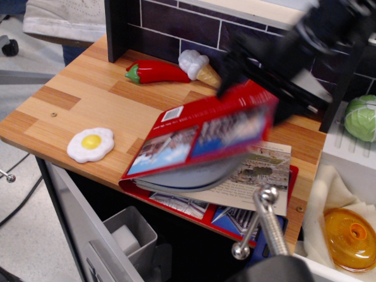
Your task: Open book
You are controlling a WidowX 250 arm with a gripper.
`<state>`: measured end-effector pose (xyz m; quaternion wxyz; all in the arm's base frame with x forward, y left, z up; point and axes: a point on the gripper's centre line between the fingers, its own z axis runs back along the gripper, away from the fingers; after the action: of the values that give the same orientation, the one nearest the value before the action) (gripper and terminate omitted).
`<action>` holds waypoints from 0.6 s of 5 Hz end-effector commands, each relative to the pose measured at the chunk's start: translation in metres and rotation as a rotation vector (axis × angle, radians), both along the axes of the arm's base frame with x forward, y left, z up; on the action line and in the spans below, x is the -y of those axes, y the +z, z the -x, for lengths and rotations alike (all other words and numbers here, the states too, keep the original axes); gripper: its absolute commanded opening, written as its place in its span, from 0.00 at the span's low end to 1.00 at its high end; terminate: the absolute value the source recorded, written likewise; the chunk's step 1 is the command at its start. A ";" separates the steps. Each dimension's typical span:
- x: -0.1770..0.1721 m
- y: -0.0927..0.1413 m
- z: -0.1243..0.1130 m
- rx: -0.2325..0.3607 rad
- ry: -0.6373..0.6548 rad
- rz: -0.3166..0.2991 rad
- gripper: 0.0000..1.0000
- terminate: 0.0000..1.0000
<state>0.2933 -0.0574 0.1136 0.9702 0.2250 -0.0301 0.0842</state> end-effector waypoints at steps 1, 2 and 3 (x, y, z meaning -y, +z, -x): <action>-0.092 0.035 0.039 0.030 -0.019 -0.032 1.00 0.00; -0.130 0.050 0.052 0.012 -0.006 -0.016 1.00 0.00; -0.155 0.066 0.062 -0.035 0.005 0.031 1.00 0.00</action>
<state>0.2254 0.0982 0.1718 0.9754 0.2005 0.0233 0.0891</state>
